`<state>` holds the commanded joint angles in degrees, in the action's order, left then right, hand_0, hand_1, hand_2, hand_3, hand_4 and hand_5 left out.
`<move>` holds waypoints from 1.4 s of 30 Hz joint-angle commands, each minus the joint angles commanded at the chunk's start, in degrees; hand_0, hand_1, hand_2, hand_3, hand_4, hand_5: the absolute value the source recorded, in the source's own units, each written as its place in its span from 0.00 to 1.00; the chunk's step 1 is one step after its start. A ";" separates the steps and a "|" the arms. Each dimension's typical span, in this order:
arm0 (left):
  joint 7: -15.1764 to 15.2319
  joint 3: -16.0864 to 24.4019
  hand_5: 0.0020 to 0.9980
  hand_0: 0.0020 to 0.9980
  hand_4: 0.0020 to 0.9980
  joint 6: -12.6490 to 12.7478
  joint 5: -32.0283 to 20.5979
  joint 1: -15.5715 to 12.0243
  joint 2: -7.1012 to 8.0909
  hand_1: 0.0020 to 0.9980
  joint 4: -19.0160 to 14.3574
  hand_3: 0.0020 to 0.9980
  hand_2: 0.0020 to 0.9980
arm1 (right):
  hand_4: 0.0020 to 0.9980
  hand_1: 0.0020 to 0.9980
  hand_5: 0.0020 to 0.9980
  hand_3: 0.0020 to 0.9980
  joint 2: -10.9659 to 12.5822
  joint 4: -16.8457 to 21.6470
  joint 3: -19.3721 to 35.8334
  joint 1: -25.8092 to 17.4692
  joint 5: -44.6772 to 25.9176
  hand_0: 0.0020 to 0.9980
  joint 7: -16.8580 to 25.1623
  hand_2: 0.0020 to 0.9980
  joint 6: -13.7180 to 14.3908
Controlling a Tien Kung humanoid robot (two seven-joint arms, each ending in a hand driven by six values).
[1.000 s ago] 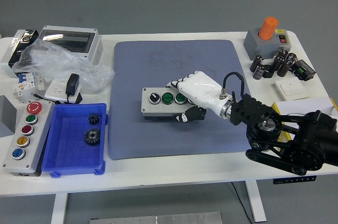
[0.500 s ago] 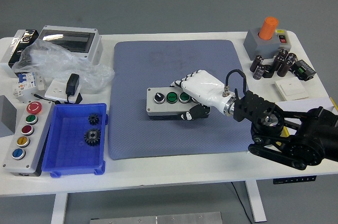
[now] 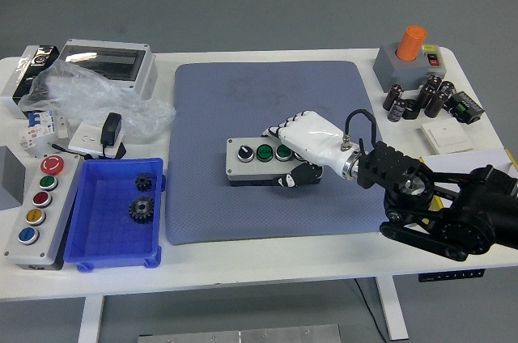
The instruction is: Pick up the button,place it on the desk,press the button,press the button
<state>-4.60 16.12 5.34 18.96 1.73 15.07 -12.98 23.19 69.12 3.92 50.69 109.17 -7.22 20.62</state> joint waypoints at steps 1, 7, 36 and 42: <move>0.00 -0.01 0.38 0.67 0.60 0.00 0.00 0.00 0.01 0.68 0.00 0.62 0.61 | 0.57 0.66 0.03 0.38 0.00 -0.04 0.02 0.02 0.02 0.62 0.02 0.64 0.00; 0.01 -0.05 0.38 0.67 0.60 0.00 -0.04 0.02 0.04 0.68 -0.01 0.62 0.61 | 0.58 0.66 0.04 0.38 -0.02 -0.29 0.06 0.10 -0.08 0.63 0.12 0.65 -0.20; 0.02 -0.25 0.39 0.67 0.59 -0.10 -0.27 -0.24 -0.19 0.68 0.09 0.62 0.61 | 0.73 0.69 0.12 0.71 -0.20 -0.25 0.42 0.05 -0.79 0.66 0.03 0.73 -2.01; 0.02 -0.35 0.39 0.67 0.59 -0.11 -0.36 -0.23 -0.18 0.68 0.09 0.62 0.61 | 0.80 0.71 0.15 0.79 -0.28 -0.27 0.46 0.06 -0.95 0.68 -0.05 0.75 -2.16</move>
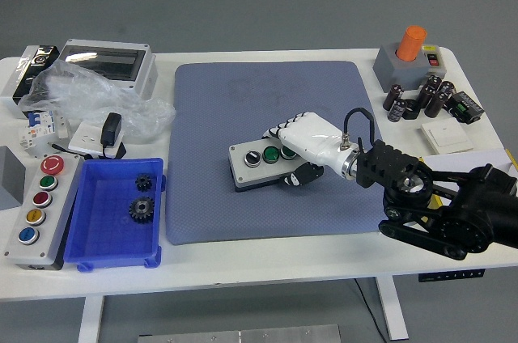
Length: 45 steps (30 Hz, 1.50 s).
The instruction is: Pick up the button,place it on the desk,press the button,press the button
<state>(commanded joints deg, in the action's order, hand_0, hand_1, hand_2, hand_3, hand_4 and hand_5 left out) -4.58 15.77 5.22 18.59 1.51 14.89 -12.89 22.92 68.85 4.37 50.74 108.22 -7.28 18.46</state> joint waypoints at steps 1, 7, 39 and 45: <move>0.00 0.00 0.39 0.67 0.59 -0.01 0.01 0.00 0.00 0.68 0.00 0.62 0.61 | 0.80 0.71 0.15 0.79 -0.01 0.00 0.01 0.01 -0.05 0.68 -0.01 0.75 -0.01; -0.01 -0.06 0.39 0.67 0.59 0.00 0.02 -0.02 -0.04 0.68 0.00 0.62 0.61 | 0.84 0.71 0.18 0.80 -0.11 -0.14 0.05 -0.01 -0.69 0.69 0.04 0.76 0.00; 0.00 -0.23 0.40 0.67 0.59 0.03 0.16 -0.18 -0.12 0.68 -0.05 0.62 0.61 | 1.00 0.72 0.56 0.80 0.28 0.42 1.87 -0.08 -13.49 0.70 -0.47 0.76 -2.26; -0.01 -0.28 0.40 0.67 0.59 0.03 0.14 -0.16 -0.11 0.68 -0.05 0.62 0.61 | 1.00 0.73 0.60 0.81 0.31 0.38 1.96 -0.06 -13.56 0.70 -0.69 0.77 -2.29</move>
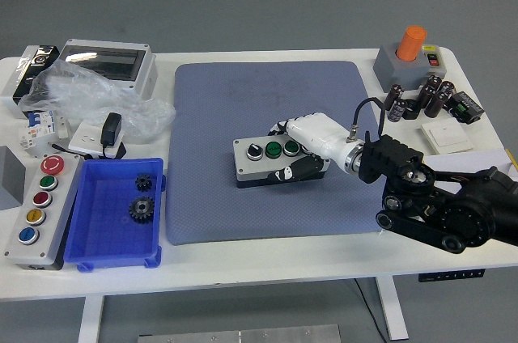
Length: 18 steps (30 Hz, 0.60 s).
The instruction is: Pick up the button,place it on the desk,press the button,press the button
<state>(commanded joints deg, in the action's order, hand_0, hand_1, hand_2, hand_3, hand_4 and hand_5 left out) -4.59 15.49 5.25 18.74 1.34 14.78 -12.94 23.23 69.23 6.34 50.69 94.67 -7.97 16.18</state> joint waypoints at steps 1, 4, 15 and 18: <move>0.00 0.00 0.40 0.67 0.59 0.00 0.01 0.00 0.00 0.68 0.00 0.62 0.60 | 1.00 0.73 0.64 0.81 0.01 -0.01 0.04 0.01 -0.02 0.70 -0.04 0.77 0.00; 0.00 0.05 0.40 0.67 0.59 -0.01 0.07 0.01 -0.02 0.68 -0.02 0.62 0.60 | 1.00 0.73 0.64 0.81 -0.01 -0.05 0.06 0.02 0.04 0.70 -0.20 0.77 0.03; -0.02 -0.01 0.40 0.67 0.59 -0.08 0.10 -0.01 -0.06 0.68 -0.03 0.62 0.60 | 1.00 0.73 0.65 0.81 -0.31 -0.56 -0.16 -0.17 0.08 0.70 -1.19 0.77 0.31; -0.01 0.02 0.40 0.67 0.59 -0.11 0.15 -0.01 -0.09 0.68 -0.04 0.62 0.60 | 1.00 0.73 0.65 0.81 -0.40 -0.74 -0.20 -0.26 0.06 0.70 -1.63 0.77 0.40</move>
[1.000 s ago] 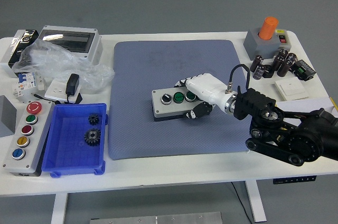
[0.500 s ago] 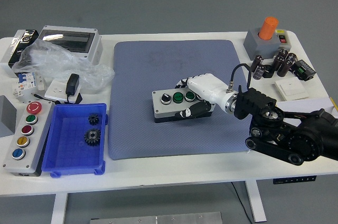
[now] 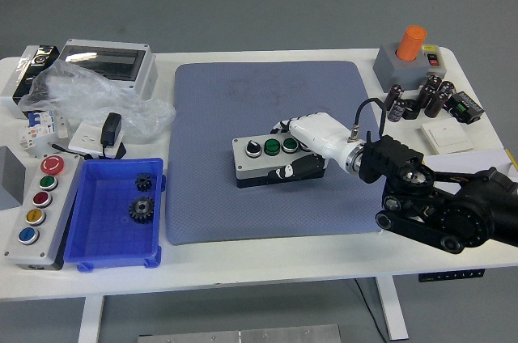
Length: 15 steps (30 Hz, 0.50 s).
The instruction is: Pick up the button,place it on the desk,press the button,press the button
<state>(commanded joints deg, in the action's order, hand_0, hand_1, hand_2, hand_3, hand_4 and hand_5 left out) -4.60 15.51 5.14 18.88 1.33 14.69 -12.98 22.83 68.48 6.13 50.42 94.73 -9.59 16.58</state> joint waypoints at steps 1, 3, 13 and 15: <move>0.00 0.01 0.40 0.67 0.58 -0.01 0.01 0.00 -0.01 0.68 0.00 0.62 0.60 | 1.00 0.73 0.65 0.81 -0.02 -0.03 -0.01 -0.01 0.02 0.70 -0.12 0.77 0.01; 0.01 -0.01 0.40 0.67 0.58 -0.02 0.00 0.01 -0.02 0.68 -0.01 0.62 0.60 | 1.00 0.73 0.65 0.81 -0.06 -0.09 -0.05 -0.02 0.08 0.70 -0.45 0.77 0.00; 0.03 -0.11 0.40 0.67 0.58 -0.02 -0.05 0.01 -0.05 0.68 -0.02 0.62 0.60 | 1.00 0.73 0.64 0.81 -0.02 0.20 -0.10 -0.07 0.70 0.67 -2.69 0.77 -0.44; 0.03 -0.13 0.40 0.67 0.58 -0.01 -0.07 0.01 -0.08 0.68 -0.02 0.62 0.60 | 1.00 0.73 0.64 0.81 0.00 0.36 -0.12 -0.15 0.82 0.67 -3.33 0.77 -0.58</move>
<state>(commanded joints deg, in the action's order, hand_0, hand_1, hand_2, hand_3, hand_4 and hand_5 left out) -4.57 15.38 5.13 18.82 1.34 14.61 -13.01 22.83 68.85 6.02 50.28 95.54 -12.92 16.00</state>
